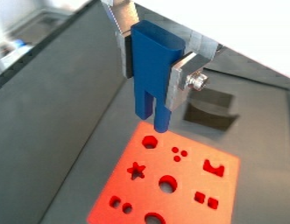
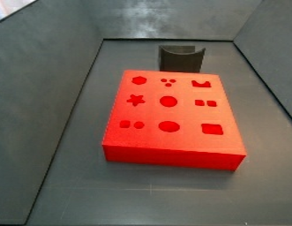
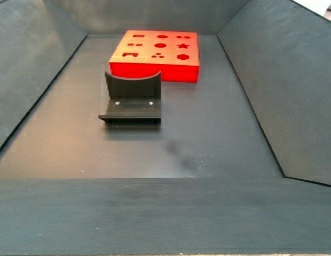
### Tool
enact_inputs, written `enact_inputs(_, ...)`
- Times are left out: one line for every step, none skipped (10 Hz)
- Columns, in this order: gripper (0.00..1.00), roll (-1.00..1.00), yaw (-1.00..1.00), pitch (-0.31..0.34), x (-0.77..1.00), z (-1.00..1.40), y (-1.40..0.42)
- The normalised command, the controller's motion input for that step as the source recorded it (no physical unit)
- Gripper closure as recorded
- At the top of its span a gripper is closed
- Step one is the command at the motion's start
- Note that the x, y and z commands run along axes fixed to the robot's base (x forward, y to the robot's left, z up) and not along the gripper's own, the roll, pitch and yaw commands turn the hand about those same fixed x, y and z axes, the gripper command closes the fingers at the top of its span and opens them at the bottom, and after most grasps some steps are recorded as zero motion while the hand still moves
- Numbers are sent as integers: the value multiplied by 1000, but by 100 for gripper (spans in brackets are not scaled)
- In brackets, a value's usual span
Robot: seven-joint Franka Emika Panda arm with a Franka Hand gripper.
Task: Pick up the square-circle object. Move up. Rotate the square-circle object. Move to above the board. Insert the square-circle object.
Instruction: Move to above the board, then insert the square-circle object.
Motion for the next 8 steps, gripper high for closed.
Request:
enact_inputs(100, 72, 1000, 181, 73, 35, -75)
enact_inputs(100, 94, 1000, 221, 74, 29, -50)
enact_inputs(100, 107, 1000, 245, 75, 24, -44)
enact_inputs(100, 107, 671, 220, 78, 24, -42)
enact_inputs(100, 103, 434, 186, 81, 22, -38)
enact_inputs(100, 13, 0, 0, 0, 0, 0)
enact_inputs(100, 0, 0, -4, 0, 0, 0)
enact_inputs(100, 0, 0, -47, -31, -149, -29)
